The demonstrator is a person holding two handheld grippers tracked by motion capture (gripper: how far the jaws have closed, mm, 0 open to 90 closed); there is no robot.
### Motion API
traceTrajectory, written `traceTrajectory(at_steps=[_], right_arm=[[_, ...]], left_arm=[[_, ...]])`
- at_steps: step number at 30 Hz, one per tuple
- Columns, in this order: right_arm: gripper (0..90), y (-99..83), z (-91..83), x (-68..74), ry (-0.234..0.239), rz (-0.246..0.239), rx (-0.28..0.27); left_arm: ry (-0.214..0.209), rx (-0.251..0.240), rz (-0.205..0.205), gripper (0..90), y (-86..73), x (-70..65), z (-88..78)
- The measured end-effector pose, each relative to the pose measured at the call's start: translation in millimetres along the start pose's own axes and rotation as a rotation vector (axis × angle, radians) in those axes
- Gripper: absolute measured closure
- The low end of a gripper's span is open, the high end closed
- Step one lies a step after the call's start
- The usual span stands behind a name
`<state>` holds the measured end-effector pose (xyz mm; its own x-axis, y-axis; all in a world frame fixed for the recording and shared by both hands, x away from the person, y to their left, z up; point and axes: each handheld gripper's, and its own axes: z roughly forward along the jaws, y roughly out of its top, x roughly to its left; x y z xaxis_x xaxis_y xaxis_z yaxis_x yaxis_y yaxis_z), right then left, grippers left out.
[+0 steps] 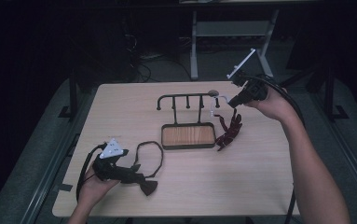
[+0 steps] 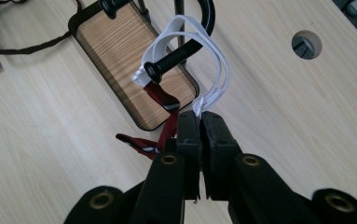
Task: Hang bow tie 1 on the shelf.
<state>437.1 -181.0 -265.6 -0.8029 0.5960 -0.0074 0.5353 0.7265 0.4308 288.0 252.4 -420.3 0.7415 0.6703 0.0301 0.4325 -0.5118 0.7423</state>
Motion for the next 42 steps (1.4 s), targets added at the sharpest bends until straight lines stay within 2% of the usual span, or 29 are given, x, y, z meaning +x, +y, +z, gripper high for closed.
traceTrajectory(at_steps=[16,28,34,42], right_arm=[[80.9,-10.5,7.5,1.1,0.037,-0.003,-0.010],[72.4,-27.1,13.7,3.9,0.094,-0.011,-0.025],[69.9,-33.1,15.4,5.2,0.106,-0.018,-0.029],[62.2,-42.7,20.5,8.4,0.128,-0.021,-0.042]], left_arm=[[-0.002,0.013,0.003,26.2,-0.3,-0.2,1.2],[-0.002,0.014,0.007,26.1,-0.8,0.9,2.1],[0.001,0.019,0.011,26.1,-0.8,0.7,2.3],[0.001,0.018,0.011,26.1,-0.9,0.6,2.1]])
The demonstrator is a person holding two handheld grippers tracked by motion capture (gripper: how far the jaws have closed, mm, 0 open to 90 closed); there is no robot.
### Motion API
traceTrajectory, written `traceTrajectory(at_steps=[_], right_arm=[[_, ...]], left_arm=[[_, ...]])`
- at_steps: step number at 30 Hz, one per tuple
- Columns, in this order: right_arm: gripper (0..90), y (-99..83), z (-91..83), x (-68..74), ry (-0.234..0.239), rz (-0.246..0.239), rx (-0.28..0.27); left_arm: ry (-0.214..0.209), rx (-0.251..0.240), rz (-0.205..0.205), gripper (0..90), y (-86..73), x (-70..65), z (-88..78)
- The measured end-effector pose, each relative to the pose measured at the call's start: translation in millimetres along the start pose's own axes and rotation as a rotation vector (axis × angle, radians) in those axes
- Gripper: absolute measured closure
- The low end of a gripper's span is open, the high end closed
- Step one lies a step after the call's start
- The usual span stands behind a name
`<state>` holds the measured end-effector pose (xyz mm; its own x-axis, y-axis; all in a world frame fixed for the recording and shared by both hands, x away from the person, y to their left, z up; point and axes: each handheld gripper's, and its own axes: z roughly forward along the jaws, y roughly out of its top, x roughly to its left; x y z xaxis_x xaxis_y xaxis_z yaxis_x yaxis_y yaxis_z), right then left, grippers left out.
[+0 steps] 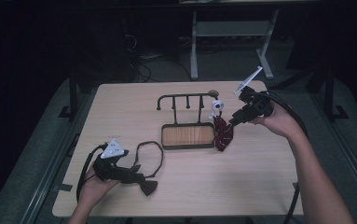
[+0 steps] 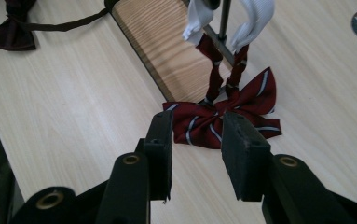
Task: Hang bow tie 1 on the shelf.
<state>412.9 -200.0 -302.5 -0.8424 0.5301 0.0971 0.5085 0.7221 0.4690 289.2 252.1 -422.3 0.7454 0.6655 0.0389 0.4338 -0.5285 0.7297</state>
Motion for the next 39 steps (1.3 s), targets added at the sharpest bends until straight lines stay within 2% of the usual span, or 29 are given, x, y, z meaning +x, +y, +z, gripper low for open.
traceTrajectory(at_steps=[13,23,39], right_arm=[[56.6,-18.2,14.8,-3.1,0.043,0.033,-0.013],[52.5,-32.0,20.7,-1.1,0.059,0.060,-0.026],[50.3,-50.1,37.6,2.0,0.086,0.072,-0.021]], left_arm=[[0.002,0.014,-0.008,26.1,-1.8,0.0,1.3],[0.004,0.016,0.007,26.1,-0.8,-0.1,2.5],[0.008,0.008,-0.003,26.1,-1.3,4.1,-0.7]])
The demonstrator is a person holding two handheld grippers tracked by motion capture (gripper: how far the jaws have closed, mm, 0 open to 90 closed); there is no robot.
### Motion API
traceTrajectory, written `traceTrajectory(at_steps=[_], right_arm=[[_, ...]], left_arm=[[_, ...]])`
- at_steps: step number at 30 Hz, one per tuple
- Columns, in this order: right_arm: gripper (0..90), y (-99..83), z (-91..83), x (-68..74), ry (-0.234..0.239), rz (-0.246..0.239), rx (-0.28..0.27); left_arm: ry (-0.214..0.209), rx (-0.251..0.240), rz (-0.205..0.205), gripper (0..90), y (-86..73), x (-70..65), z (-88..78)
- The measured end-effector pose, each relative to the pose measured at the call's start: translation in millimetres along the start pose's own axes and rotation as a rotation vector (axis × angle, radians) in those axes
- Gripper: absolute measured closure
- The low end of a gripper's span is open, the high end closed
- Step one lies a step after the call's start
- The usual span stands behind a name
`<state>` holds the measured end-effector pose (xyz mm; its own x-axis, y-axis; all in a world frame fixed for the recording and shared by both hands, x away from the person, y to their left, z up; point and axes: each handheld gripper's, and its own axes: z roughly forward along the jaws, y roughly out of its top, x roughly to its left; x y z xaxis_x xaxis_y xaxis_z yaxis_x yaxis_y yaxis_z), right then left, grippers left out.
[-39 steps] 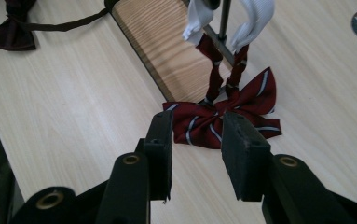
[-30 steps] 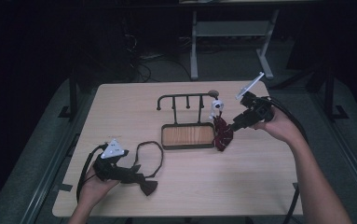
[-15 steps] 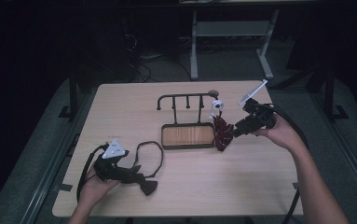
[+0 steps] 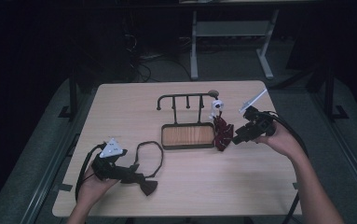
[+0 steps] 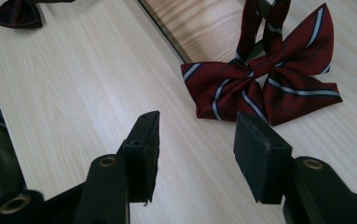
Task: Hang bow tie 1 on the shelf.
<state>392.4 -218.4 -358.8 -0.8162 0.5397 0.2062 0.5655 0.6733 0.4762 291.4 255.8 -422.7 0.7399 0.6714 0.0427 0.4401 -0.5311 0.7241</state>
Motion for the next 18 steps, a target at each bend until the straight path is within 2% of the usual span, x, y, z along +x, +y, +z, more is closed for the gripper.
traceTrajectory(at_steps=[18], right_arm=[[47.3,-28.9,17.0,7.1,0.020,0.005,-0.011]], left_arm=[[0.002,-0.003,0.014,26.1,0.3,-0.7,0.2]])
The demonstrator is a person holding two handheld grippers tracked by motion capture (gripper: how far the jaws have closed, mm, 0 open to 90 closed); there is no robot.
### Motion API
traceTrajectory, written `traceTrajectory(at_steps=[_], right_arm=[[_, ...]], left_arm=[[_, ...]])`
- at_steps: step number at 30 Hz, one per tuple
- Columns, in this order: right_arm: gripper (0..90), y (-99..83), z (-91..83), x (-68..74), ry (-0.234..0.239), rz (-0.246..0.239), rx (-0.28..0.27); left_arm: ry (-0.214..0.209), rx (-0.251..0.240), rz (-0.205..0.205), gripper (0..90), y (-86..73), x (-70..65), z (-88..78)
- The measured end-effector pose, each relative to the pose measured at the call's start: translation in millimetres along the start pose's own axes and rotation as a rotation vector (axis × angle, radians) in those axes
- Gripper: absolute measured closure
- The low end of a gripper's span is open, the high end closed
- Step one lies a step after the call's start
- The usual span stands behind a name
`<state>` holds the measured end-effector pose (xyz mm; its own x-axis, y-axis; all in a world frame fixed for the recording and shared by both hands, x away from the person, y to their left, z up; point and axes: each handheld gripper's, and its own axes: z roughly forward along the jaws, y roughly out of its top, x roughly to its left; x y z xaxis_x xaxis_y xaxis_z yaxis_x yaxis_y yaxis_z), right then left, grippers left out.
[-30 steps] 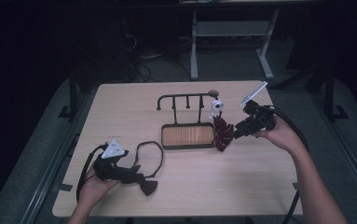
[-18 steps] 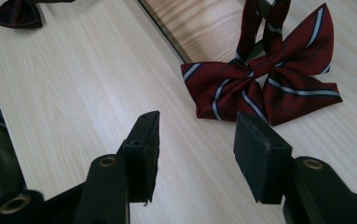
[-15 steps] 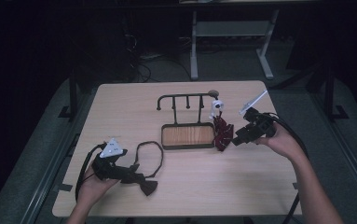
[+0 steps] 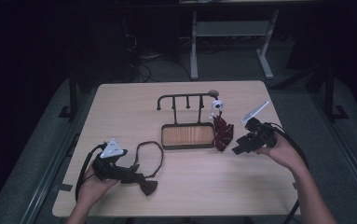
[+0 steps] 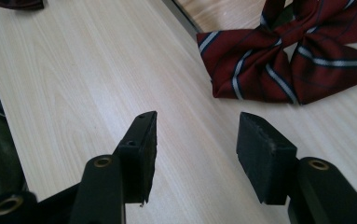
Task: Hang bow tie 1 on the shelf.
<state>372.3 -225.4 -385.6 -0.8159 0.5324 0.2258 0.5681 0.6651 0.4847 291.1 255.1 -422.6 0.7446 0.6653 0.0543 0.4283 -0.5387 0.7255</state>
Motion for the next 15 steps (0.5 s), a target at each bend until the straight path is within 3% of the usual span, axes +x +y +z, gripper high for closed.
traceTrajectory(at_steps=[3,5,15], right_arm=[[47.3,-5.7,1.0,-0.2,0.002,0.009,-0.007],[47.4,-9.9,2.3,-0.3,0.004,0.013,-0.007],[45.9,-23.3,3.4,-1.2,-0.007,0.023,-0.015]], left_arm=[[0.000,-0.001,-0.014,25.7,0.4,-1.6,0.5],[0.000,0.006,0.001,25.5,1.2,-1.7,0.2],[0.000,0.011,0.001,25.2,1.0,-1.4,1.6]])
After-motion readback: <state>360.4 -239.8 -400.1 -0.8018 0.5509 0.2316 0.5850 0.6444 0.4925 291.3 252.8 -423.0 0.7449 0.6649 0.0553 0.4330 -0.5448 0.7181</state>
